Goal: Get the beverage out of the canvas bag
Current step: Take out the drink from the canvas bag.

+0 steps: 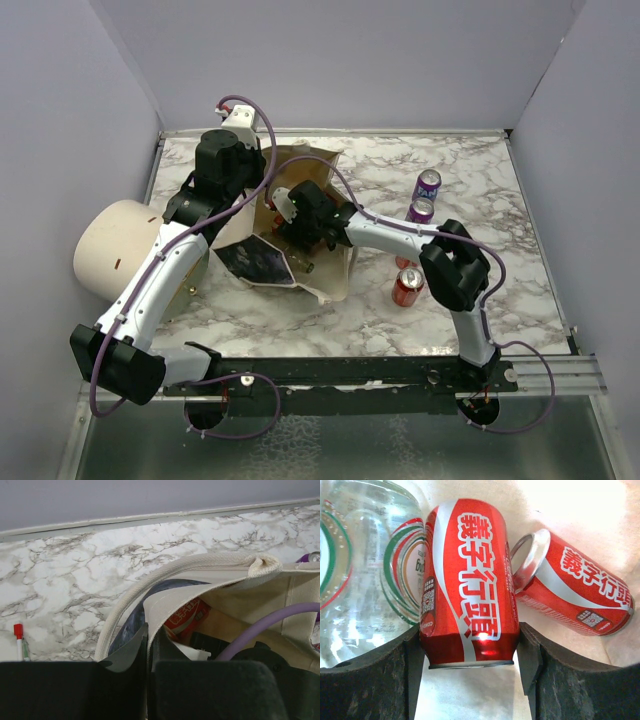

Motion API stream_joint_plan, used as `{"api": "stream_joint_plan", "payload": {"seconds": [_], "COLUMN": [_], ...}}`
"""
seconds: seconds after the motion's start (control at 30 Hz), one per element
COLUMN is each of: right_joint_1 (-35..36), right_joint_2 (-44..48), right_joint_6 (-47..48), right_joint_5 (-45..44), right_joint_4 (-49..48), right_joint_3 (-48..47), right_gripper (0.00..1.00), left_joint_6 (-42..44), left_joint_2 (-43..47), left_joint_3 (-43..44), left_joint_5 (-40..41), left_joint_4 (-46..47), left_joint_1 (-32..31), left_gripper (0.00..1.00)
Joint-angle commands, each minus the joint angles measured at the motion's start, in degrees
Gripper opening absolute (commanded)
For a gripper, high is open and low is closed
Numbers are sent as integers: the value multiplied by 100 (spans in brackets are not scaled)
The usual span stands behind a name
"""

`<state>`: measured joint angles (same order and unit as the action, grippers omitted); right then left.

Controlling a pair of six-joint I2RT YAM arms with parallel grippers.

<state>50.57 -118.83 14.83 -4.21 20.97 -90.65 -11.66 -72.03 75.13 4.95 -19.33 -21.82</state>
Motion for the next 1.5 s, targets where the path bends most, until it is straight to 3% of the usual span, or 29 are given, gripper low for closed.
{"api": "stream_joint_plan", "payload": {"seconds": [0.0, 0.23, 0.7, 0.93, 1.27, 1.47], "right_joint_1": [103, 103, 103, 103, 103, 103], "right_joint_2": [479, 588, 804, 979, 1044, 1499], "right_joint_6": [-32, -24, -448, -623, -690, -941], "right_joint_5": [352, 448, 1227, 1054, 1109, 1211], "right_joint_4": [-285, -150, 1064, 979, 1645, 1828], "right_joint_3": [-5, 12, -841, -708, -1370, -1212], "right_gripper": [10, 2, 2, 2, 2, 2], "left_joint_6": [-37, -65, -64, -77, -78, -83], "left_joint_2": [128, 150, 103, 125, 95, 66], "left_joint_3": [77, 25, -7, -27, 9, 58], "left_joint_5": [-107, -108, -143, -152, -161, -89], "left_joint_4": [354, 402, 439, 438, 430, 380], "left_joint_1": [12, 14, 7, 11, 12, 12], "left_gripper": [0, 0, 0, 0, 0, 0]}}
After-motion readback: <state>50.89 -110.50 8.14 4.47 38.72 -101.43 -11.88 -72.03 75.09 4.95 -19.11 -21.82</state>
